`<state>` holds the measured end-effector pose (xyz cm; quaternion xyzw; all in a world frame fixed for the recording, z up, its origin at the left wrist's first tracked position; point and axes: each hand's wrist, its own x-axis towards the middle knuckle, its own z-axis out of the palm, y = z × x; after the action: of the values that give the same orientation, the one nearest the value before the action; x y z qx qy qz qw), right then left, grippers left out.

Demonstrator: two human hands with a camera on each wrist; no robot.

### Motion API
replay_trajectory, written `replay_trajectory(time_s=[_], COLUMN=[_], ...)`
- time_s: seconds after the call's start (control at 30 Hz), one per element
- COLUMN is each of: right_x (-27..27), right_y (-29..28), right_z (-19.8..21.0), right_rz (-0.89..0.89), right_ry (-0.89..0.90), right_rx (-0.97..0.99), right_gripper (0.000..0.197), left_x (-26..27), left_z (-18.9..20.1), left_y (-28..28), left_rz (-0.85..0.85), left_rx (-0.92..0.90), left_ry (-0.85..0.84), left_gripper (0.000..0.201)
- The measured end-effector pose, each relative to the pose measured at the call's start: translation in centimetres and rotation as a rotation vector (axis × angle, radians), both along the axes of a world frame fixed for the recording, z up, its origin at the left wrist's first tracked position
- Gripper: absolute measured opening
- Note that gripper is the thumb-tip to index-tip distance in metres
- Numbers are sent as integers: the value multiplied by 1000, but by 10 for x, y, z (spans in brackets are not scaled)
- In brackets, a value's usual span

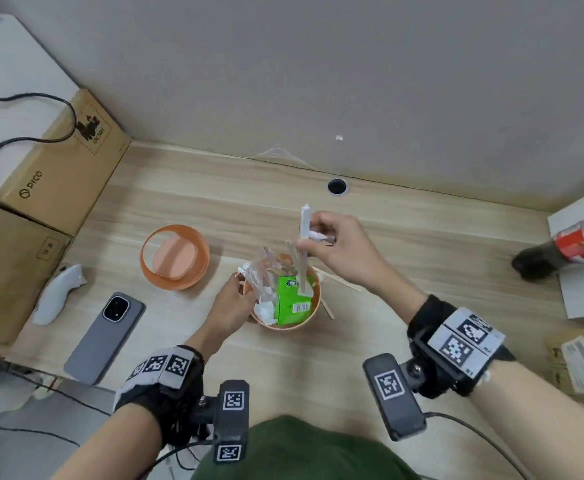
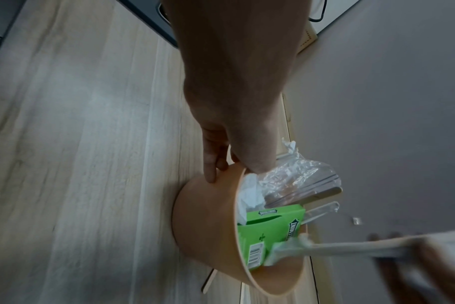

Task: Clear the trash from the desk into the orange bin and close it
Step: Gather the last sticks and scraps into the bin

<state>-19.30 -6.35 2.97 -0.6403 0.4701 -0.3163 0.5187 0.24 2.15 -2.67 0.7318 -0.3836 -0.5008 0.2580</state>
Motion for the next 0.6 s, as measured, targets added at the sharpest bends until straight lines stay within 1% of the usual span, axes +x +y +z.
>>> replay_trajectory(time_s=[0.1,0.17,0.2,0.27,0.37,0.43,0.47,0.5,0.57,0.6], right_x=[2,4,5,11,20,24,23,21,12,6], right_y=[18,29,32,33,32,31,32,30,25,22], right_z=[-26,-36,-38,-40,-42,-41,-38,-37,-33,-30], right_rz=[176,241,251,291,409,451,470,490,534,525], right_ry=[214,287,311,398,617,719,730,707,584,482], right_rx=[-90,-103,-125,-170,-203,-230,-231,-218,-156,-98], right_gripper=[6,12,14,12,11,4,6,16,41,46], left_x=[3,4,5,6,8,9,10,11,18,23], left_z=[0,-2,-2,-3,-5,-5,-5,-5,-4,-4], left_y=[1,1,1,1,-1,-3,-3,-4,-4,-3], left_rz=[-4,-20,-24,-27,-34,-39,-42,-47,-57,-56], left_rx=[15,16,16,17,26,28,24,19,15,18], left_ry=[7,6,8,15,29,39,45,48,37,33], left_gripper=[24,26,27,27,28,27,27,27,26,26])
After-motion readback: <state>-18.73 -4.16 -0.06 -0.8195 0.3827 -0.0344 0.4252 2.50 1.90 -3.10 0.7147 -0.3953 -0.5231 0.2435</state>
